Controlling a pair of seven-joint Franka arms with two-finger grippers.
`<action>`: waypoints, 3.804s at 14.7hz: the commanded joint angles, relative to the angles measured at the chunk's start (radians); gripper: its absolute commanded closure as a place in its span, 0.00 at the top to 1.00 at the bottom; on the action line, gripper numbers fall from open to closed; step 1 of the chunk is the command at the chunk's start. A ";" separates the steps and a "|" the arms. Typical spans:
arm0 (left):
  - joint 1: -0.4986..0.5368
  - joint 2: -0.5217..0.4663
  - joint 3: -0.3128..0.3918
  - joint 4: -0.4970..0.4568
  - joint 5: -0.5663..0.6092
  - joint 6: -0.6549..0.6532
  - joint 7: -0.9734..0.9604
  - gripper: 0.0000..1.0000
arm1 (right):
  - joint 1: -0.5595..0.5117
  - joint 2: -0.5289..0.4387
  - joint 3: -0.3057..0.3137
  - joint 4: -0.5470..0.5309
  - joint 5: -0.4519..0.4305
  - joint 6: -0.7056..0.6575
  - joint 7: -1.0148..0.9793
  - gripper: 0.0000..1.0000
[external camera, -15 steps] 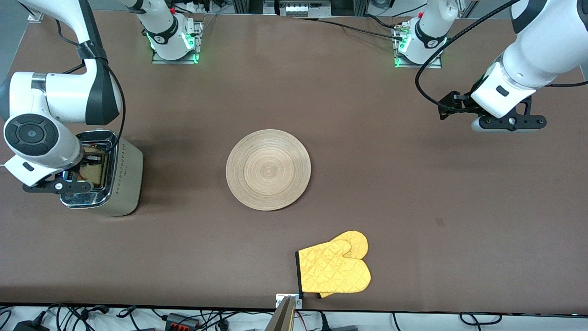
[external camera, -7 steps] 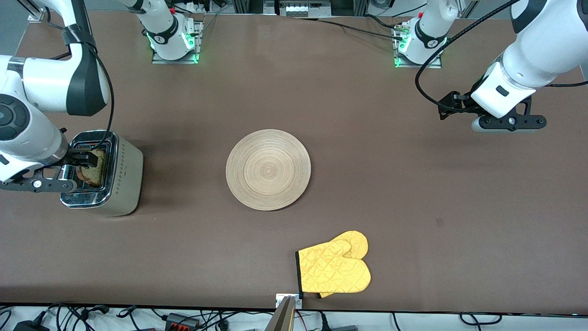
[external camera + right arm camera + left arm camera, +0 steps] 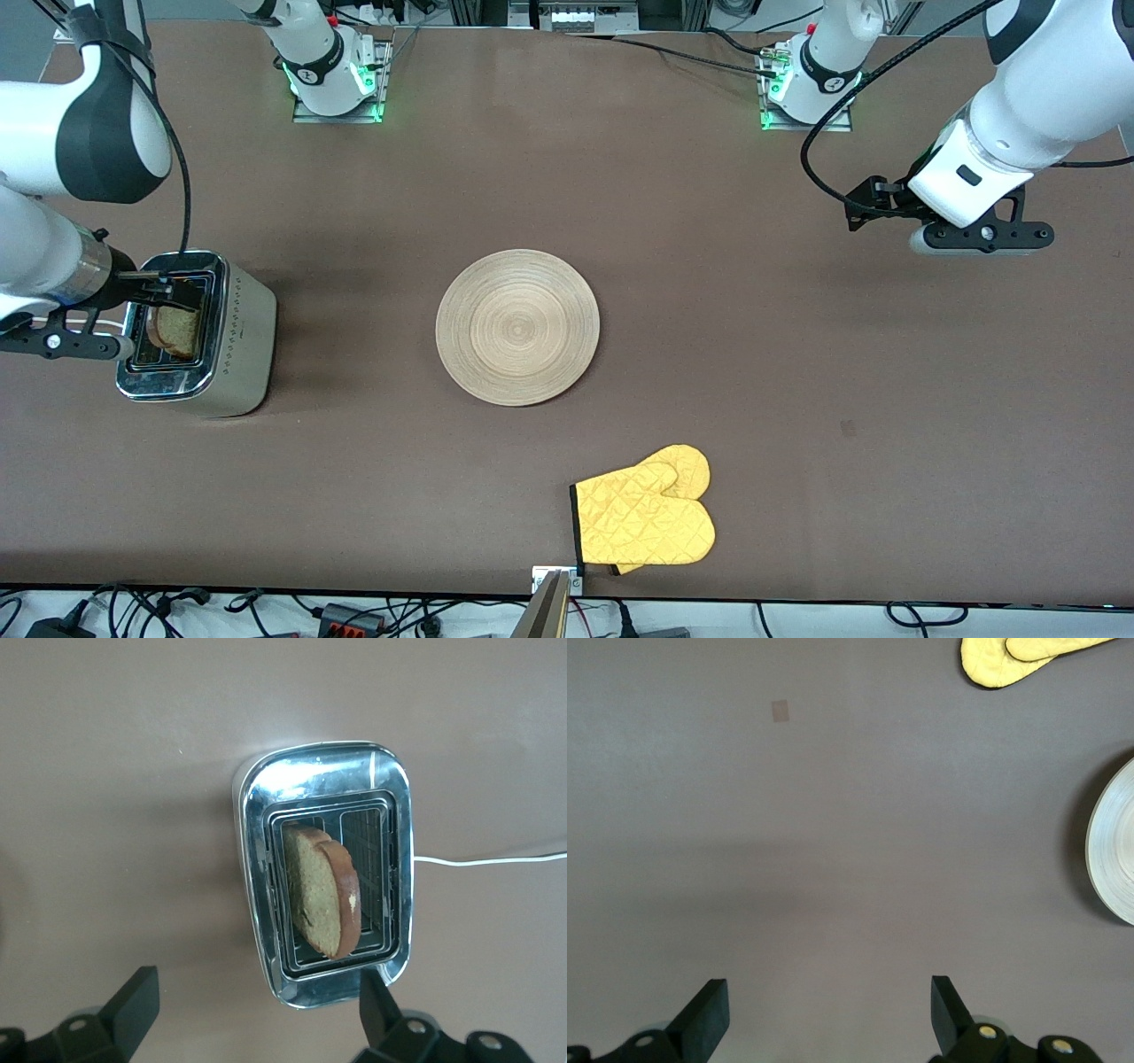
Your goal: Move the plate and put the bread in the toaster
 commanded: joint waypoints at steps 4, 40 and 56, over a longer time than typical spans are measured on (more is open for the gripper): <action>-0.001 0.003 0.000 0.023 -0.005 -0.021 0.005 1.00 | -0.016 -0.005 -0.004 0.089 0.125 -0.027 -0.018 1.00; 0.001 0.007 0.003 0.034 -0.013 -0.021 0.019 1.00 | -0.222 -0.361 0.144 -0.310 0.113 0.076 -0.176 1.00; 0.001 0.009 0.006 0.032 -0.013 -0.021 0.020 1.00 | -0.226 -0.382 0.142 -0.327 0.125 0.061 -0.119 1.00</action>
